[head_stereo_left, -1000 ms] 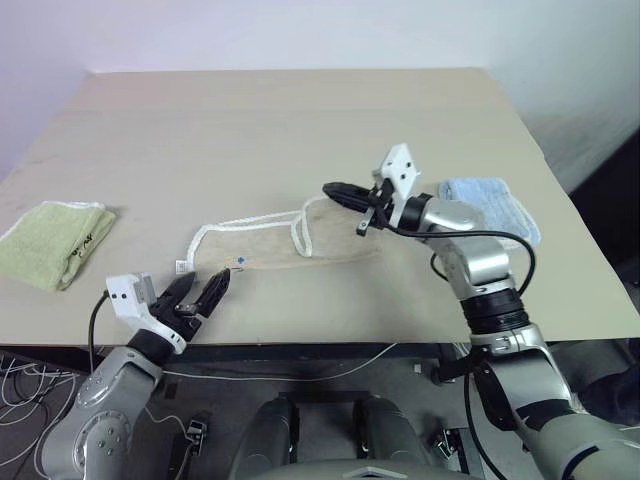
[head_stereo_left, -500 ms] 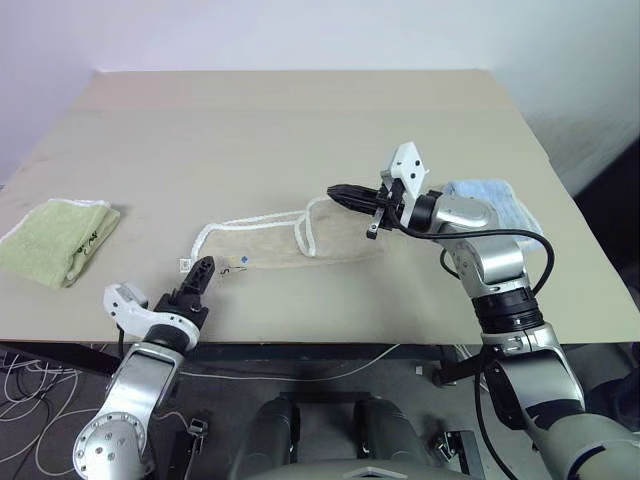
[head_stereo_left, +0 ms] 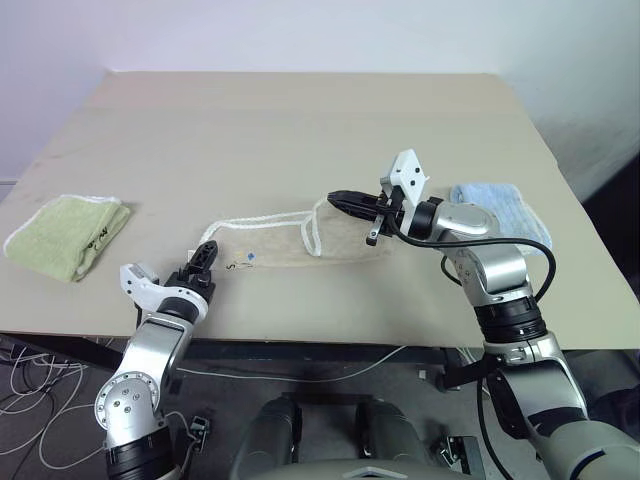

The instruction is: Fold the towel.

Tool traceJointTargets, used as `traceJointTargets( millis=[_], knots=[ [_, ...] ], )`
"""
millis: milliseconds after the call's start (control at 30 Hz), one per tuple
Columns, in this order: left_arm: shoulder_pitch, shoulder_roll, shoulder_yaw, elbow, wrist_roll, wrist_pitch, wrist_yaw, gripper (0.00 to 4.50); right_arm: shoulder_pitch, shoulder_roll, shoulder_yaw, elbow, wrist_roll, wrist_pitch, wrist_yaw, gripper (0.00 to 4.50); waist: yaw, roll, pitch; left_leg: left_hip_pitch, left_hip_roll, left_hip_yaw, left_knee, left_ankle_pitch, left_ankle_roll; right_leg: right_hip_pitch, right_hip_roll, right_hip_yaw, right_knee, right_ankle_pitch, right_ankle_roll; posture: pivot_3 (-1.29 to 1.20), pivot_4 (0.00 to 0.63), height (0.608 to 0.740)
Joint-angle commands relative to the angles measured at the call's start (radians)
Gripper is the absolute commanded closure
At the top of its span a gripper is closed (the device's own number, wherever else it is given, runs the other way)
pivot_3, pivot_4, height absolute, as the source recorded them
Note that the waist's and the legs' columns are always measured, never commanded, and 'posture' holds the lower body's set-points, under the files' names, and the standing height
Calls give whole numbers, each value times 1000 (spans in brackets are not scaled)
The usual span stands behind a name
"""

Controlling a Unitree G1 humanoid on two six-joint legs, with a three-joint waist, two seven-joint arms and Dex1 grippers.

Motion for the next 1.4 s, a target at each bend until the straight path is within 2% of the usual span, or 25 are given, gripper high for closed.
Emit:
traceJointTargets(
  millis=[33,233,267,467,700,833,967,1200,1300,1400],
  knots=[
    [-14,5,14,15,-5,-16,-2,2354,6,-3,-20,-57,20,1,-13,4500,-1,0,0,0,0,0,0,0,0,0,0,0,0,0,0,0,150,740],
    [-24,5,26,18,-4,-36,-9,4319,21,3,-13,-62,20,-2,-24,4500,-2,0,0,0,0,0,-1,0,0,-1,0,0,0,0,0,0,150,740],
    [-27,4,30,18,-2,-43,-11,4438,22,5,-13,-60,20,-3,-25,4500,-2,0,0,0,0,0,-1,0,0,-1,0,0,0,0,0,0,150,740],
    [-42,51,74,17,14,-79,-47,4438,23,9,-9,-48,18,-13,-32,4500,-6,-1,0,-1,1,0,-1,0,0,-1,1,0,-1,0,0,0,150,740],
    [-90,271,217,57,27,-94,-153,4438,34,11,-12,-48,14,-22,-46,4500,-12,-1,1,-1,1,0,-2,0,0,-3,1,0,-1,0,0,0,150,740],
    [-117,404,221,60,64,-58,-255,4438,40,12,-14,-48,12,-29,-59,4500,-12,-2,2,-2,1,0,-2,0,0,-3,1,0,-1,0,0,0,150,740],
    [-163,497,136,24,128,-6,-387,4438,45,12,-16,-50,11,-35,-73,4500,-9,-2,2,-2,1,0,-2,0,0,-3,0,0,-1,0,0,0,150,740],
    [-246,590,-148,-76,322,79,-663,4438,50,11,-22,-43,8,-47,-101,4500,-17,-2,2,-3,1,0,-3,0,0,-4,0,0,-2,0,0,0,150,740],
    [-277,622,-307,-88,489,77,-768,4438,64,8,-27,-60,9,-44,-116,4500,-26,-1,2,-3,1,0,-4,0,0,-4,1,1,-2,0,0,0,150,740],
    [-320,627,-428,-52,637,87,-796,4438,78,5,-29,-78,10,-41,-127,4500,-29,0,3,-3,1,1,-4,0,0,-5,1,1,-2,0,0,0,150,740]
  ],
)
